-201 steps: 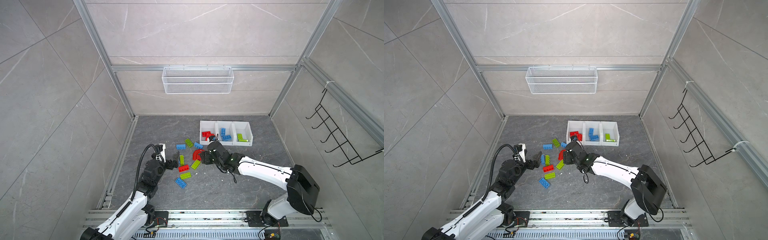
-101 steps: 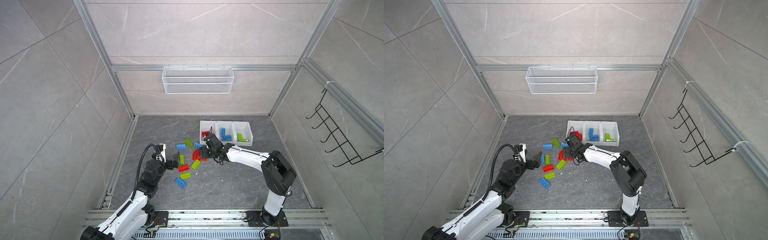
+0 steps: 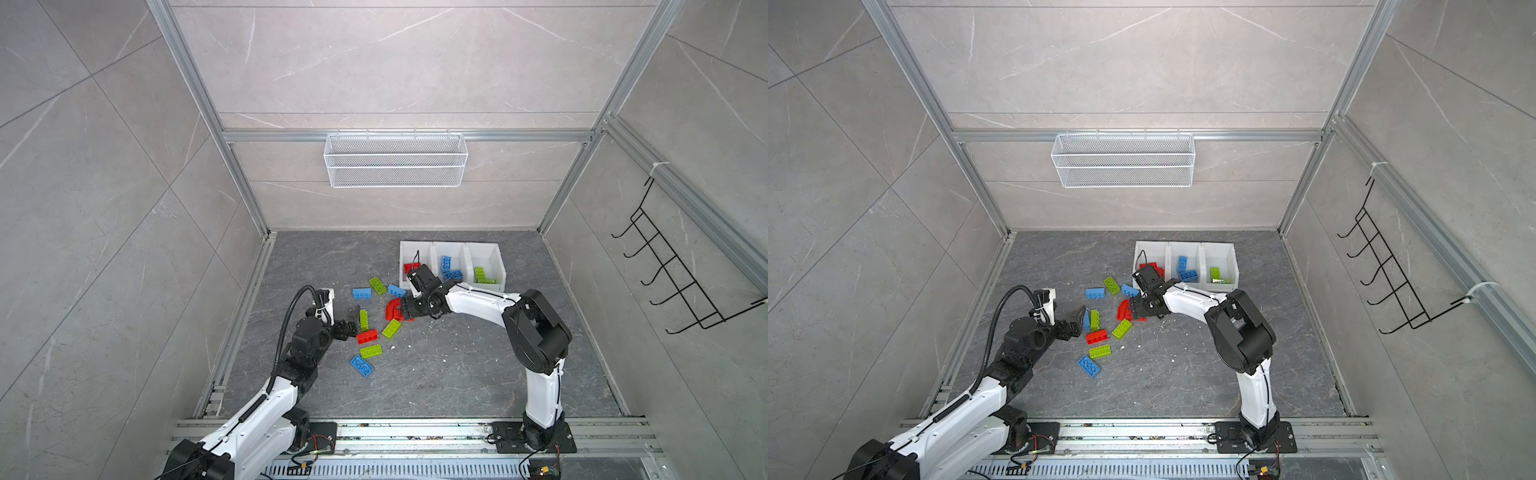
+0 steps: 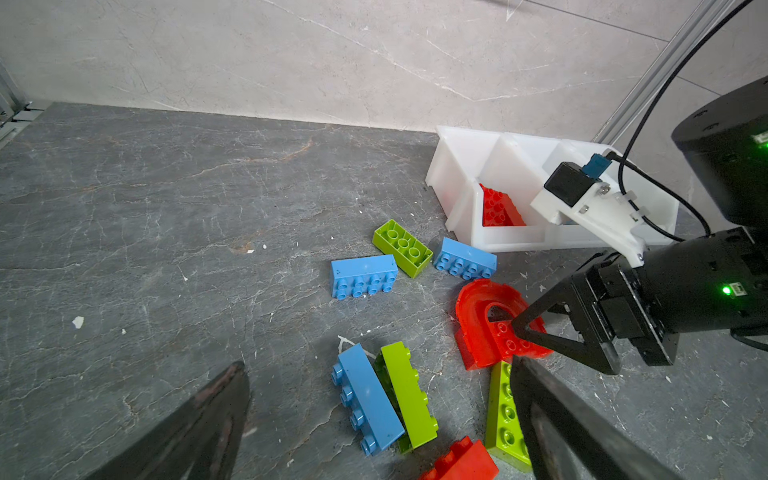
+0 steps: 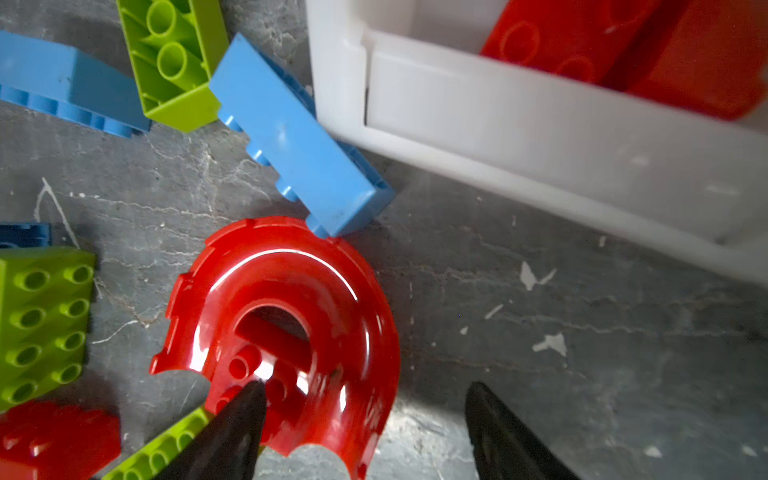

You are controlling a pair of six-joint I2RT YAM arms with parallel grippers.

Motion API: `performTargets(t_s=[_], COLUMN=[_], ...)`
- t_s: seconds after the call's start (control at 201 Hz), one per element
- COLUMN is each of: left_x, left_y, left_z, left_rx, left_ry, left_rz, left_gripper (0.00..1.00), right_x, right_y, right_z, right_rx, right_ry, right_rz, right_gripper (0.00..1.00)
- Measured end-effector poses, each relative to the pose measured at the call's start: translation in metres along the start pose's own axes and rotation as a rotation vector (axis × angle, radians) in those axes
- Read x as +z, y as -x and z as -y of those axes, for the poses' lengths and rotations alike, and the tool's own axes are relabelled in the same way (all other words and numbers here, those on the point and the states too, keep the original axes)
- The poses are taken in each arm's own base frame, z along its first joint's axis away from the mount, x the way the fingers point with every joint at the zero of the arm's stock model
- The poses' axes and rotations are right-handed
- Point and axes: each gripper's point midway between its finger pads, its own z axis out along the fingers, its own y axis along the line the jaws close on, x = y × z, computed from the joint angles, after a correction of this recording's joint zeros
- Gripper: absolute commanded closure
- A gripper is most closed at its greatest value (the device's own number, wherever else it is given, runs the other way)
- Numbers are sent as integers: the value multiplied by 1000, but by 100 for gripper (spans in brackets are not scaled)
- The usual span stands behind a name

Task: Sort the legos into containers by color

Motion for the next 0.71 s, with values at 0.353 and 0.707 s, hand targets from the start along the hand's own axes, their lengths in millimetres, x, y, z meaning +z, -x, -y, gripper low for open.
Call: performTargets(t_s=[0.353, 0.707], left_x=[0, -1], left_y=[0, 2], left_z=[0, 0], left_rx=[0, 0], left_ry=[0, -2], left_rz=[0, 9], left_gripper=[0, 0], right_x=[-5, -50], right_y=[-5, -51], right_z=[24, 55], right_rx=[22, 27], right_ry=[-18, -89], right_rz=[-17, -65], right_gripper=[23, 21])
